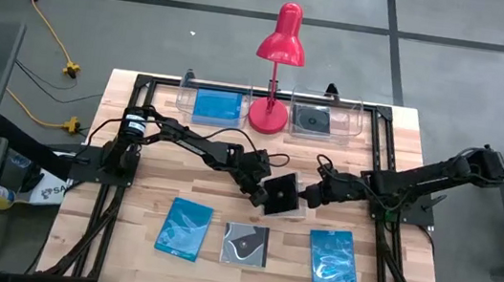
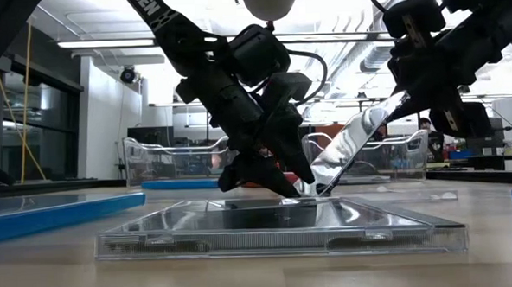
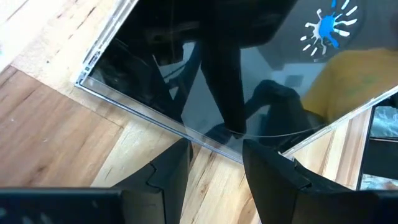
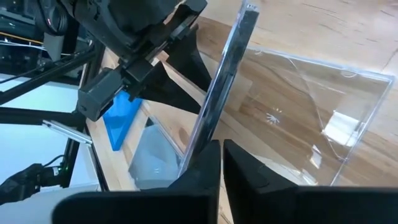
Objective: Pick & place jewel cases by type
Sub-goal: Put the right black cd case into the right transparent bin
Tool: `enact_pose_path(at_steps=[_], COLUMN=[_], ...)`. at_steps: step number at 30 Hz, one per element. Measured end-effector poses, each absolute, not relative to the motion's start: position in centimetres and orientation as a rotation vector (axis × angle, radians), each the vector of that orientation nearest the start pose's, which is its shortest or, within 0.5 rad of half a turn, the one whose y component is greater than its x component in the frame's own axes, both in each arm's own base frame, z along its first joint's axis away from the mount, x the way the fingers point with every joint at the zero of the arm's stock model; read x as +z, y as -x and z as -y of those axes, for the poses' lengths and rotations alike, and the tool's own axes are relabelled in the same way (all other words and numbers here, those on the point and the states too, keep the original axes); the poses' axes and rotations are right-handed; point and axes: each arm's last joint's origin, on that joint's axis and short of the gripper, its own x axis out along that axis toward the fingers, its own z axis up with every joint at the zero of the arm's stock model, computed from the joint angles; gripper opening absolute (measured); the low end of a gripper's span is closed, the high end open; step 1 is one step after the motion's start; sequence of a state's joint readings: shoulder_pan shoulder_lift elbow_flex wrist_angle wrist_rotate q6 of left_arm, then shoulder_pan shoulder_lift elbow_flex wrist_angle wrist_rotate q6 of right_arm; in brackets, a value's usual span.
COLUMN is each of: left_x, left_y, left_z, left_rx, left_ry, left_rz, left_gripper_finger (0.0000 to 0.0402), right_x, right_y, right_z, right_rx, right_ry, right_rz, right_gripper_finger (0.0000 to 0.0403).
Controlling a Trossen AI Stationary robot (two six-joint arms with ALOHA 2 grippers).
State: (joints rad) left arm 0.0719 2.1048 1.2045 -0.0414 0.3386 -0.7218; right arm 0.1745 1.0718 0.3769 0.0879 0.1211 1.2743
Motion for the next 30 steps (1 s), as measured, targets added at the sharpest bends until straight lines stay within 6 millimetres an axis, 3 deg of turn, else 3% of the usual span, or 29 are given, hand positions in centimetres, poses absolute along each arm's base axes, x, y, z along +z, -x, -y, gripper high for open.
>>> enact_pose_path(at_steps=[17, 22, 30], left_x=[9.9, 9.9, 9.9], left_y=[-40.9, -40.9, -40.9], left_z=[-2.0, -2.0, -2.0], left_rx=[0.093, 0.092, 0.089], left_ry=[0.847, 0.844, 0.840], left_rz=[-0.983, -0.983, -0.982], left_gripper_finger=[0.0154, 0.0154, 0.0154], right_x=[17.0, 17.6, 18.1], right_y=[-19.8, -20.1, -20.4], right_z=[-3.3, -3.4, -3.4], right_rx=[-0.273, -0.218, -0.175], right_ry=[-1.139, -1.140, -1.146], right_rz=[-0.570, -0.526, -0.470], right_gripper_finger=[0.0192, 0.0212, 0.0207])
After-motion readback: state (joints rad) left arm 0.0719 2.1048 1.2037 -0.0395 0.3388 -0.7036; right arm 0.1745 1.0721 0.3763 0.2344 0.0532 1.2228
